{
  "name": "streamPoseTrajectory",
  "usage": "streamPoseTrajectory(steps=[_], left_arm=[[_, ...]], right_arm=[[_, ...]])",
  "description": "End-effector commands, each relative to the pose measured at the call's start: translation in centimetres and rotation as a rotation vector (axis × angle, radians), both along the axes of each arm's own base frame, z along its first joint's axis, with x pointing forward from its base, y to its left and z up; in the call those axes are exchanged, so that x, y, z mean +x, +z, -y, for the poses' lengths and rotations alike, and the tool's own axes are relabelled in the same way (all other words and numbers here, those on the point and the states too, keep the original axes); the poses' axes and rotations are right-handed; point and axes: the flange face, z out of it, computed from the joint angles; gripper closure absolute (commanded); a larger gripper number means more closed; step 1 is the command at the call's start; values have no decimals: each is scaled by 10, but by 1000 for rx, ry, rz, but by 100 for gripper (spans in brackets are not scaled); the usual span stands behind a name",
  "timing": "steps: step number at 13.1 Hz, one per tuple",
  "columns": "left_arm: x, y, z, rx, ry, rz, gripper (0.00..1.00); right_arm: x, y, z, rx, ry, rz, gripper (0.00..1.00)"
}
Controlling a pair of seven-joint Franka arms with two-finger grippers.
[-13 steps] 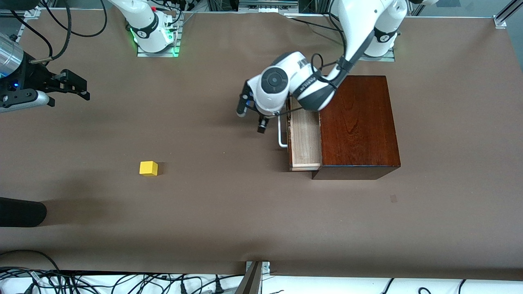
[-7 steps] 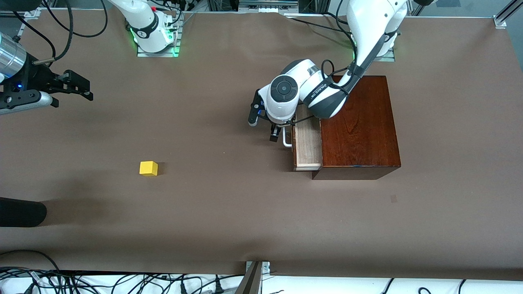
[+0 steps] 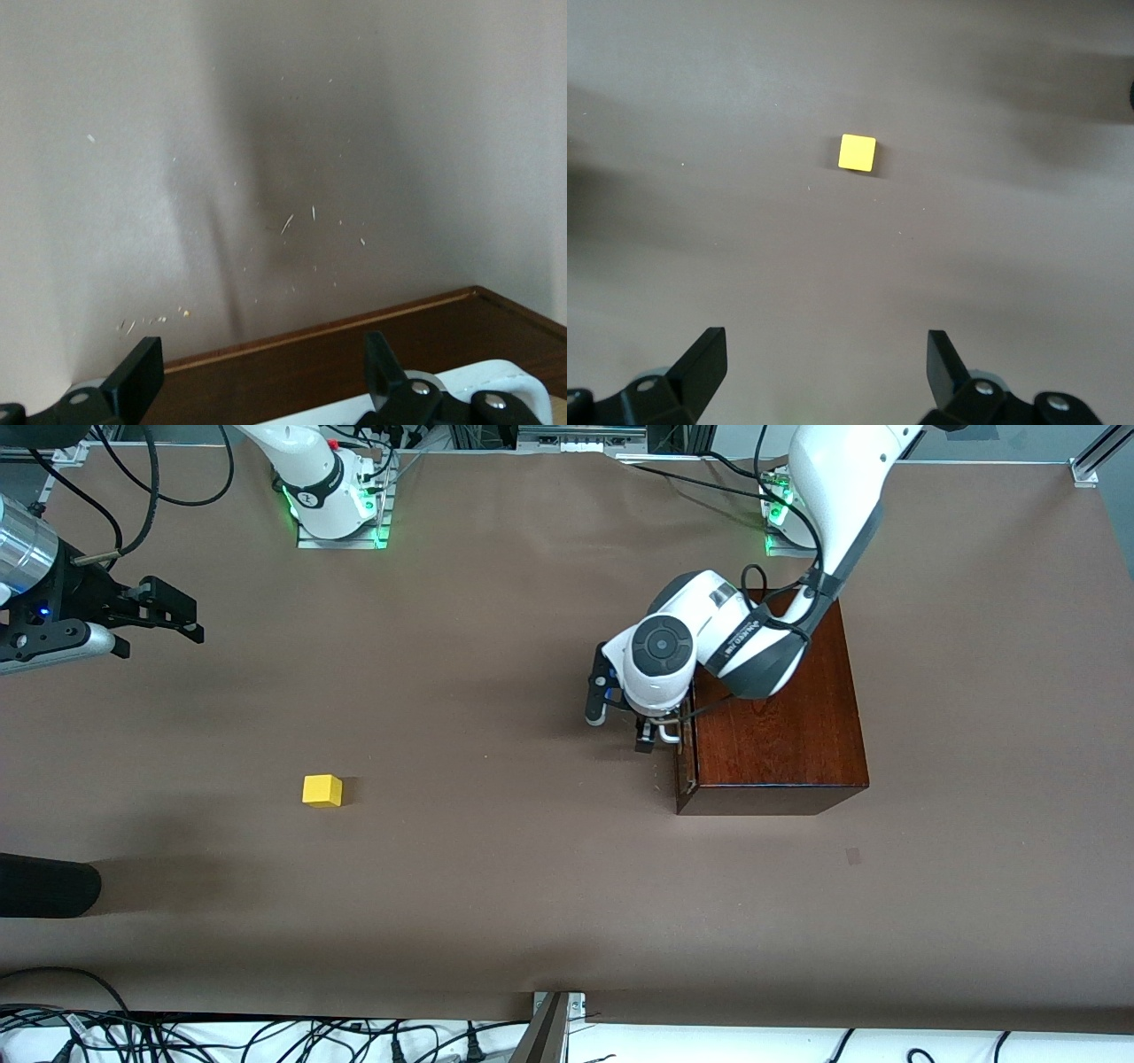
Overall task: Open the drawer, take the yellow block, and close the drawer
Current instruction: 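Push the drawer shut into the box with the left gripper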
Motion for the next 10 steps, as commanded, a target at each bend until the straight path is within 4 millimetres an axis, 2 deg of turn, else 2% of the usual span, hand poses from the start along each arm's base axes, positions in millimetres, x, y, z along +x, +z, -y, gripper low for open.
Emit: streamPoseTrajectory(steps=[1,3,8,10], left_arm=[[-2,9,-16,25,-30,12,0],[-5,10,-11,23,-32,14,0],[-10,12,-16,30,-30,12,0],[-15,25,-8,15,-39,22,0]], right_arm=[[3,6,0,15,15,5,0],[3,6,0,15,15,5,0],[3,6,0,15,15,5,0],[3,6,0,15,15,5,0]])
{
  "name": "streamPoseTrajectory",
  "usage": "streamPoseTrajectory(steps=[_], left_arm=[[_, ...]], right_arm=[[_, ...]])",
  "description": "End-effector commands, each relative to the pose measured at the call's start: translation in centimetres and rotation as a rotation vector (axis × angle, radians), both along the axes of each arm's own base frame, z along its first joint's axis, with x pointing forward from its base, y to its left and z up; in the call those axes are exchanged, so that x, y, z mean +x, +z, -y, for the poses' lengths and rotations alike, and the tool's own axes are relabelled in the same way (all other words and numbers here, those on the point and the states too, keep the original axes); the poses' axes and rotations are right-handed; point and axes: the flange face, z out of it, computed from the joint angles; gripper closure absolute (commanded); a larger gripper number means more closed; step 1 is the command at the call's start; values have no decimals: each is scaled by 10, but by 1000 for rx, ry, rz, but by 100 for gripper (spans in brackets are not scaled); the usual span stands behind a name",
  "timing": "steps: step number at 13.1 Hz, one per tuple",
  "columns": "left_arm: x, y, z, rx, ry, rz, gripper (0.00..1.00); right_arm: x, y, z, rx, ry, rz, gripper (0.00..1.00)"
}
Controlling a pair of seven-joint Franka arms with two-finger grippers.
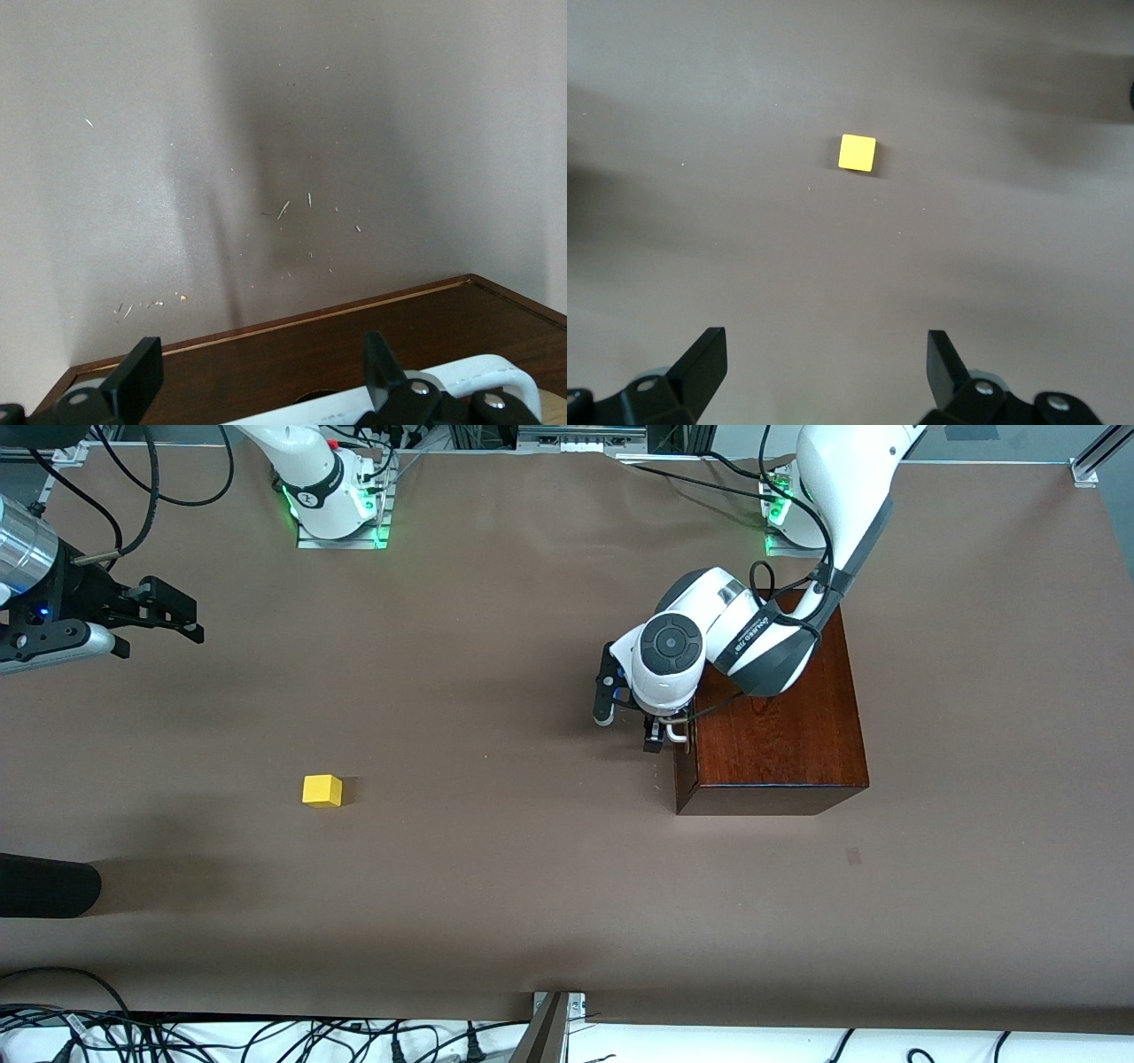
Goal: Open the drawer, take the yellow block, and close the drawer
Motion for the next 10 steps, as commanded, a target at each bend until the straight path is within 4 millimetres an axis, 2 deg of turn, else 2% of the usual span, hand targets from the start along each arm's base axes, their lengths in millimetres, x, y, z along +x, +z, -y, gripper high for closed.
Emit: streamPoseTrajectory(steps=[1,3,4,7,10], left_arm=[[-15,25,-2,11,-42,16,0],[-14,59,1,-33,-12,35,0],[-14,84,-1,-88,34,35,0],[3,164,-45,-127,115,150,0],[38,230,-118,-124,190,199,0]], right_arm=[[2,6,0,15,15,5,0],[3,6,0,15,15,3,0],[3,6,0,15,15,3,0],[3,6,0,15,15,3,0],[3,6,0,15,15,3,0]])
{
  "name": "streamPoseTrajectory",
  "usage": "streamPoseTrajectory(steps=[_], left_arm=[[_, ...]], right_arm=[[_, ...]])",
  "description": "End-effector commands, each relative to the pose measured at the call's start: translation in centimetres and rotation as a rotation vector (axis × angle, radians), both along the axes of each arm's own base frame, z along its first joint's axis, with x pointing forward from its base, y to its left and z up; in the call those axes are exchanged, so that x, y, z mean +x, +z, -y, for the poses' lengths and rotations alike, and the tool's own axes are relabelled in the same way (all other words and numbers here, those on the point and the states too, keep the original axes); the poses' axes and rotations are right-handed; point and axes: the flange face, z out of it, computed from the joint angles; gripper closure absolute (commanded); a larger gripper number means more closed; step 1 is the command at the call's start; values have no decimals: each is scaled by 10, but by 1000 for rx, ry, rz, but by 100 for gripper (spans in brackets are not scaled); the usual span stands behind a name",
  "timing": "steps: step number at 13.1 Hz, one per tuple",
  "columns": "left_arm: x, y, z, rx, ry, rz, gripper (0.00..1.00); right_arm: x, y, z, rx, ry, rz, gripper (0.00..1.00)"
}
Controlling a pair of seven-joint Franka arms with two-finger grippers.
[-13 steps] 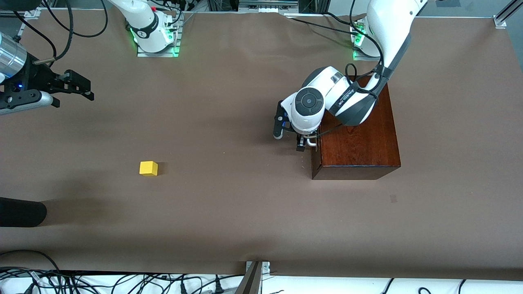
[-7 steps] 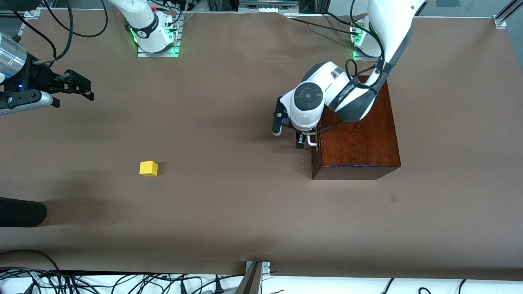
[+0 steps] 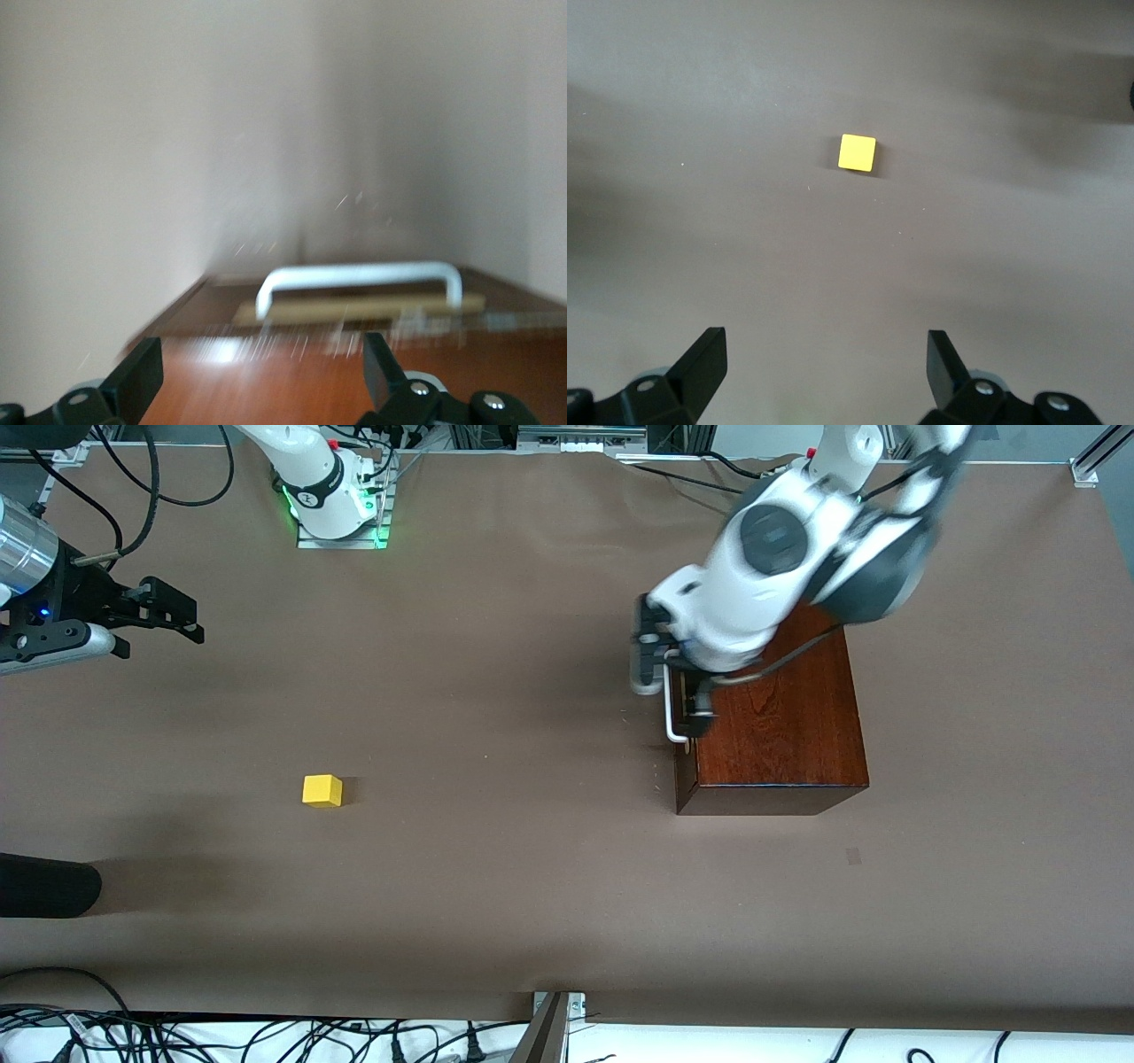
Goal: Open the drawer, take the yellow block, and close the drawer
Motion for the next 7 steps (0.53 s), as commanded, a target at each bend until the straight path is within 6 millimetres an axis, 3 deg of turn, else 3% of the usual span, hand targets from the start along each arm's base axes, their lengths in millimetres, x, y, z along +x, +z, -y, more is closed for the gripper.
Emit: streamPoseTrajectory(steps=[1,2,4,7], left_arm=[[26,59,-66,-6,26,2,0],[37,71,-88,-1,38,-10,0],[60,70,-128,-3,99,-49,0],[69,69,-174,2,184,-73,0]], right_arm=[[3,6,0,15,15,4,0],[3,6,0,15,15,4,0],[3,6,0,15,15,4,0],[3,6,0,15,15,4,0]])
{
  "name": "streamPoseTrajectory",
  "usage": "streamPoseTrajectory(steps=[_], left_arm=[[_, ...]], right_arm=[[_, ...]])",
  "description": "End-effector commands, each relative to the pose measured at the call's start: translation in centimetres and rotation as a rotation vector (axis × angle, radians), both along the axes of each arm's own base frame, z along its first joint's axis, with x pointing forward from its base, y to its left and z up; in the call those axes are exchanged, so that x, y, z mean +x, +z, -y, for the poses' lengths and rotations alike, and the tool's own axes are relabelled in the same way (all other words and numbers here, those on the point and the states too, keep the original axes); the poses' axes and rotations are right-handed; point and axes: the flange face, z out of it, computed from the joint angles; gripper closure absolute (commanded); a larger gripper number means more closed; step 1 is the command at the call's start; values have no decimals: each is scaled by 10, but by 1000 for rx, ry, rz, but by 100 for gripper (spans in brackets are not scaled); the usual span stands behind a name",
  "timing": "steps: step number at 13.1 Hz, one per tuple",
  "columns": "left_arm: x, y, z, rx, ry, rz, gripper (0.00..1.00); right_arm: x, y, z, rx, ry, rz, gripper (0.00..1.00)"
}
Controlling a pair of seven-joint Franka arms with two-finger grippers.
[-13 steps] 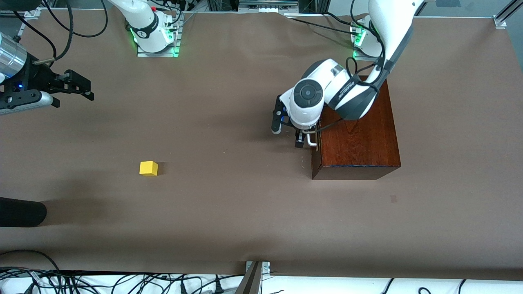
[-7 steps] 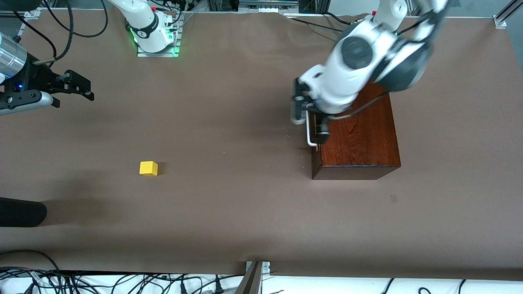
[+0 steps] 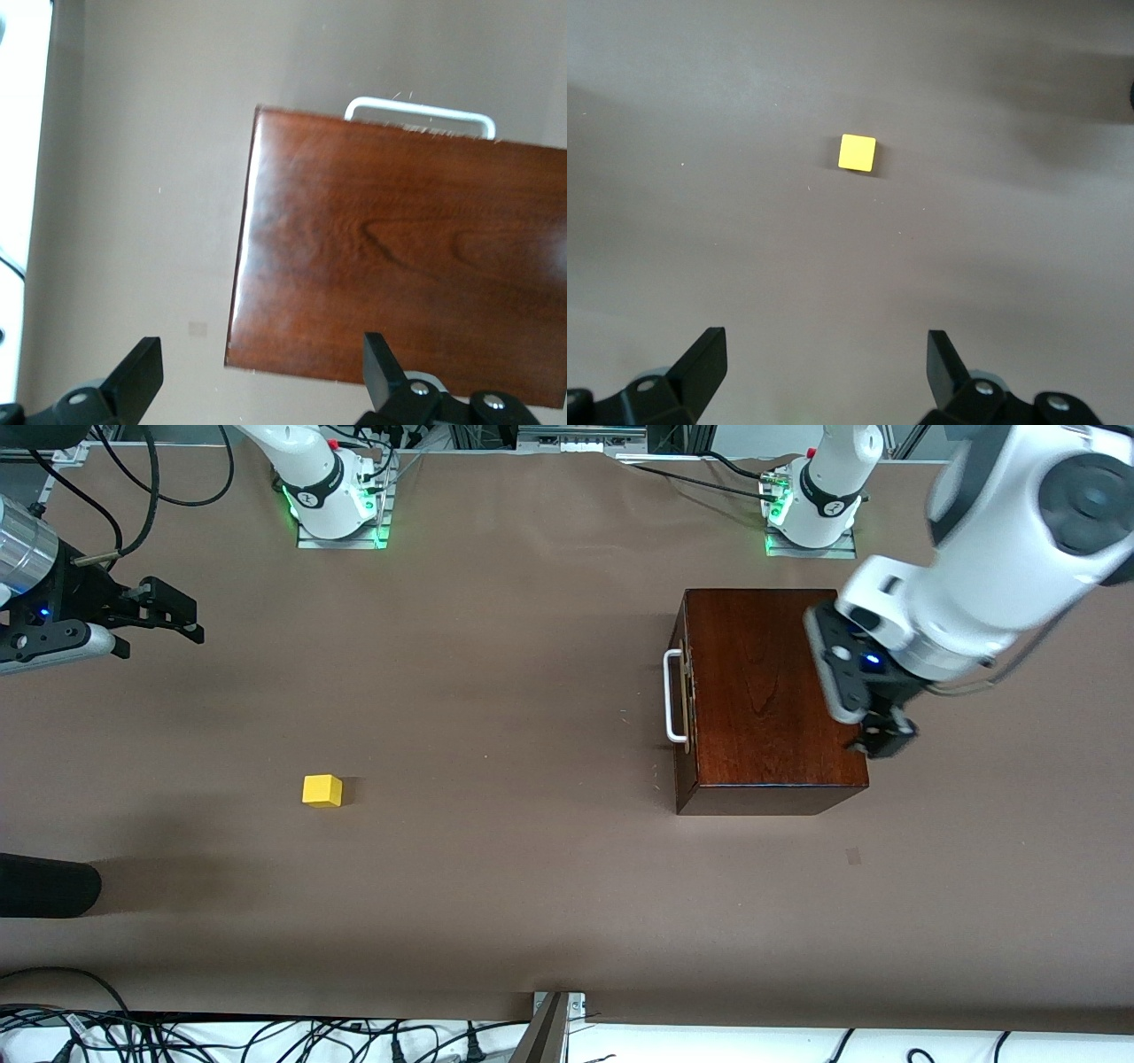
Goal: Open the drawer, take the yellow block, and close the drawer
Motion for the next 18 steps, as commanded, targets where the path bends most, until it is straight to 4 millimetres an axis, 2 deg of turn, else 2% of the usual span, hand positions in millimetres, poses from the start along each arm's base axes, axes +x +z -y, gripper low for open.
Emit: streamPoseTrajectory(steps=[1,2,5,6,7,9,12,13,15,18], left_arm=[[14,-5,-29,-16,50,-34,0],[20,-11,-48,-21,97,-38,0],[15,5,-65,-14,270,-18,0],[7,24,-74,-12,357,15,0],[-4,33,-83,2,463,25,0],[-14,39,-97,16,625,26,0],[-46,62,-93,18,877,51,0],[-59,65,-102,26,1014,38,0],[-77,63,-122,69,1165,-28,0],[-79,55,-136,97,1240,-60,0]], right_arm=[[3,6,0,15,15,4,0],[3,6,0,15,15,4,0],[3,6,0,15,15,4,0],[3,6,0,15,15,4,0],[3,6,0,15,15,4,0],[3,6,0,15,15,4,0],[2,7,0,15,15,4,0],[2,7,0,15,15,4,0],[2,7,0,15,15,4,0],[2,7,0,15,15,4,0]])
